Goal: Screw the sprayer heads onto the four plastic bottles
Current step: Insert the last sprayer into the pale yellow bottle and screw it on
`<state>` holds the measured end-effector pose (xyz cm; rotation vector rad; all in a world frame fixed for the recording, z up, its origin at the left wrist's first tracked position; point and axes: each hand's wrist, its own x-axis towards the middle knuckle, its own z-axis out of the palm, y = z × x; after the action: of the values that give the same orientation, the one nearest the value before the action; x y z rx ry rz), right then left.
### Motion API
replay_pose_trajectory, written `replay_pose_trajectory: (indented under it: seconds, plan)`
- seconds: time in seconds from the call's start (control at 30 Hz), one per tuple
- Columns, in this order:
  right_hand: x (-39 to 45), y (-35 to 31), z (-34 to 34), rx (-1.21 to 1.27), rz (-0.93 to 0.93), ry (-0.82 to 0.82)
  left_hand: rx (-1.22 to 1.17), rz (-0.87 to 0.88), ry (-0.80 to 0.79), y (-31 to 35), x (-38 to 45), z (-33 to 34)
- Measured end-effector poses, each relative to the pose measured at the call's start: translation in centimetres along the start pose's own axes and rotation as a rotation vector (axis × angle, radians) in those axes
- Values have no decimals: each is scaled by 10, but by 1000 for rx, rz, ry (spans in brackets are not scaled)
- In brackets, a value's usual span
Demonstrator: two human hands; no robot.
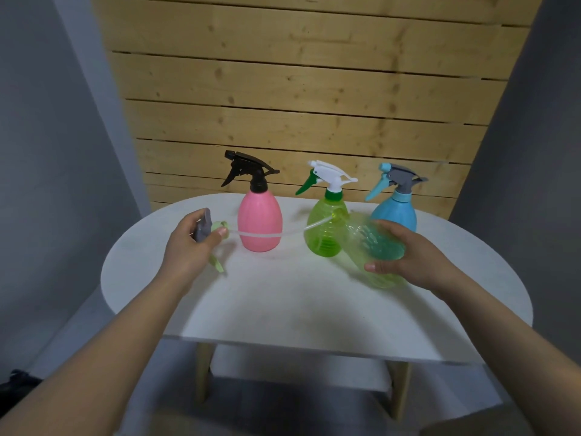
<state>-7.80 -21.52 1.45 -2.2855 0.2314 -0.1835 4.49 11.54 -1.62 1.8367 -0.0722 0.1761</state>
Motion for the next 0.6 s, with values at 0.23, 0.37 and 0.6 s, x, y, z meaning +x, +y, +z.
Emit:
replay_pose_trajectory:
  seconds: [0.23, 0.37, 0.6]
  plan:
    - [-4, -5, 1, -87, -61, -3, 63, 39, 26, 1, -3, -1]
    - [-5, -6, 2, -170, -123, -3, 111, 108, 23, 6, -5, -2]
    - [-9, -13, 13, -312, -170, -167, 137, 210, -164, 25, -18, 12]
